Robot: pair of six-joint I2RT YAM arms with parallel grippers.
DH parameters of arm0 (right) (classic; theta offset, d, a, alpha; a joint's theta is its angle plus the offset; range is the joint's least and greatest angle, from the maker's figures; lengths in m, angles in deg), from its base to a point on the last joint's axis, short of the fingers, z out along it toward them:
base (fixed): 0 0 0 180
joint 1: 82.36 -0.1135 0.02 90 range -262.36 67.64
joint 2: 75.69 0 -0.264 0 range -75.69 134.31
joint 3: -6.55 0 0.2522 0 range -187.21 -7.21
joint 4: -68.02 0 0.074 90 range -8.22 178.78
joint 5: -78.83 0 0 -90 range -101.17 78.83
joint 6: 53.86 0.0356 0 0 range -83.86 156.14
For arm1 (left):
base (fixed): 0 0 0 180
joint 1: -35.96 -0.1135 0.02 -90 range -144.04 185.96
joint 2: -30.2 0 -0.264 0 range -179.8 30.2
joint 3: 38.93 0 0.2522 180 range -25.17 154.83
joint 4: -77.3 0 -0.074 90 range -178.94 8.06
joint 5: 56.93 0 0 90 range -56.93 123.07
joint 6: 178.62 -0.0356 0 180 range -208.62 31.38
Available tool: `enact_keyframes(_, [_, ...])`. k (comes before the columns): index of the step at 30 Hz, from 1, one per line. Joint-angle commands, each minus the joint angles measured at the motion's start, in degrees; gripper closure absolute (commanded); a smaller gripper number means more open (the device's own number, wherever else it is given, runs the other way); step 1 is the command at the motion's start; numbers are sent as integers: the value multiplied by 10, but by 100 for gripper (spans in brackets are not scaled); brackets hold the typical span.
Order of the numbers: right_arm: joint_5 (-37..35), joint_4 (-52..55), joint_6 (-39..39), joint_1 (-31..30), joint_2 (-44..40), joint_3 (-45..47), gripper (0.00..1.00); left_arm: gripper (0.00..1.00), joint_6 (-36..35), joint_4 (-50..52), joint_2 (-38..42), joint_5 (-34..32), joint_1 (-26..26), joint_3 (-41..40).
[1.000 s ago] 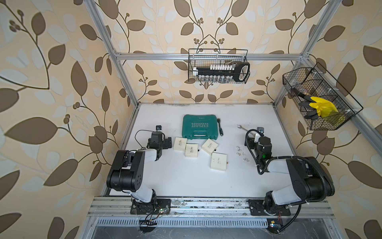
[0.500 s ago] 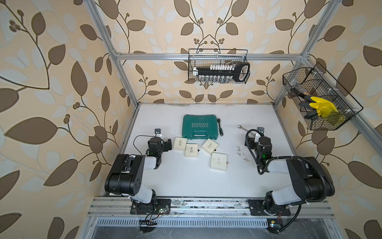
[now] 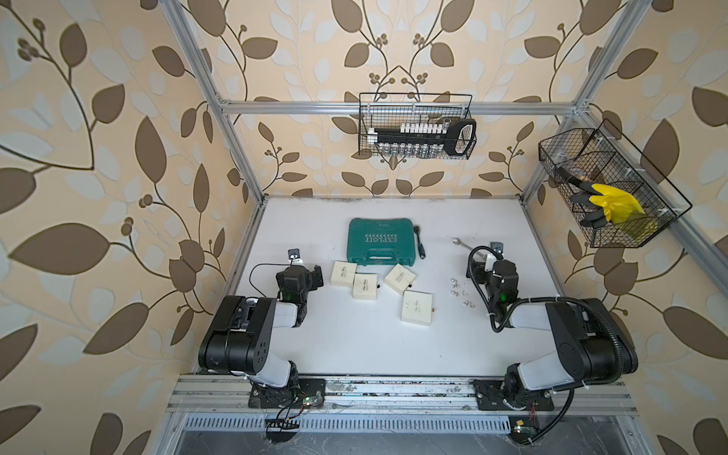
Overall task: Take out the earrings from the drawer-style jewelry box
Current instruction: Reset both arms
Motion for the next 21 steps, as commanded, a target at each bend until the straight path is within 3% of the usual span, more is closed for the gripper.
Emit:
enact_keyframes(1, [7, -10, 0, 4, 3, 1, 0, 1, -7, 4, 2, 5, 3, 24])
enact_keyframes(21, [7, -10, 0, 4, 3, 1, 0, 1, -10, -12, 10, -6, 9, 13])
